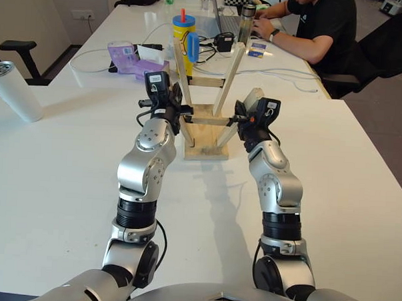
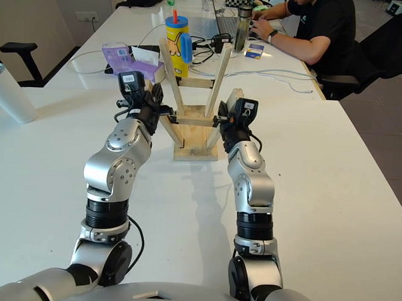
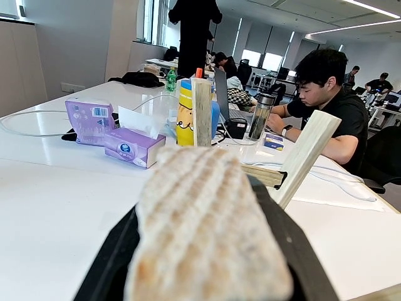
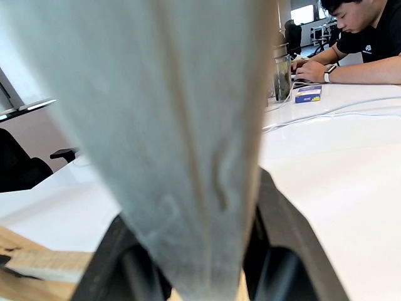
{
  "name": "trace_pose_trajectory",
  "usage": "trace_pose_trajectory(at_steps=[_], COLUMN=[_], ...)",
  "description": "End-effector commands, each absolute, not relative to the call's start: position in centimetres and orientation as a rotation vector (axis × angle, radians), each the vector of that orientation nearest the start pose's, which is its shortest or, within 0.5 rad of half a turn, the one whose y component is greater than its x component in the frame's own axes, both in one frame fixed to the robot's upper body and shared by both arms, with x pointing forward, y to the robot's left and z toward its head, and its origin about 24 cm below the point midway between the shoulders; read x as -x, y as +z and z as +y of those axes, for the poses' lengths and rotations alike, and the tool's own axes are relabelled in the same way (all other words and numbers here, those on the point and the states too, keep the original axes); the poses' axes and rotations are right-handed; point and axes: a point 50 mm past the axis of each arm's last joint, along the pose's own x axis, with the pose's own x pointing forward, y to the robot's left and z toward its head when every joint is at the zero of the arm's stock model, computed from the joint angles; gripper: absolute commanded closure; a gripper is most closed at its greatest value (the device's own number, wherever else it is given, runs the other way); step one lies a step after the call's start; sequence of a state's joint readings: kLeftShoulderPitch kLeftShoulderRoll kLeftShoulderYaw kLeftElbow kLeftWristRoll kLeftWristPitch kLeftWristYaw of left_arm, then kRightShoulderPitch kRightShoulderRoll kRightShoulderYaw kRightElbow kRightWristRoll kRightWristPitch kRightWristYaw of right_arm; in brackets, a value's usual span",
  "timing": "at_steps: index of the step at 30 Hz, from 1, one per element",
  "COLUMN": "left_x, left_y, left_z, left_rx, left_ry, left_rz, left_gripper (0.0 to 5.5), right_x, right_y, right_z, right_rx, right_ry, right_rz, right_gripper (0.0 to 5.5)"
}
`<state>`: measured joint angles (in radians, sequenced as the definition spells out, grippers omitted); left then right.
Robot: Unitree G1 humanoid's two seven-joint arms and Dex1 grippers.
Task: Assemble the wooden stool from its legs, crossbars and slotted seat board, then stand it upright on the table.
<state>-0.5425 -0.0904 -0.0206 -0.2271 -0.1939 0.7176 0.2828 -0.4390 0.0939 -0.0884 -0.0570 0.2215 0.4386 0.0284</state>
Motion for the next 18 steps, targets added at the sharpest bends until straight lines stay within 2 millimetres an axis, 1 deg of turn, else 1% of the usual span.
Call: trace_pose_trajectory(at_steps=[1,6,11,16,18], left_x=[-30.5,-30.5,-30.3,-30.0,-29.8], left_y=[9.3,9.8,9.8,9.7,9.5], left_z=[8.0,7.4,6.9,6.2,5.9], left_rx=[0.029,-0.098,-0.188,-0.18,-0.122], left_ry=[-0.15,-0.206,-0.266,-0.341,-0.366], left_rz=[0.437,0.392,0.383,0.4,0.429], left_gripper=[4.48,4.45,4.4,4.34,4.34], right_x=[-31.2,-30.9,-30.2,-29.8,-29.9], right_y=[17.2,17.7,18.4,18.4,18.3], right_z=[-8.0,-7.2,-6.0,-5.3,-5.3], right_rx=[-0.296,-0.184,-0.142,-0.181,-0.237], right_ry=[0.497,0.523,0.576,0.612,0.598], right_rz=[-0.275,-0.302,-0.332,-0.302,-0.275], right_gripper=[4.43,4.43,4.41,4.39,4.38])
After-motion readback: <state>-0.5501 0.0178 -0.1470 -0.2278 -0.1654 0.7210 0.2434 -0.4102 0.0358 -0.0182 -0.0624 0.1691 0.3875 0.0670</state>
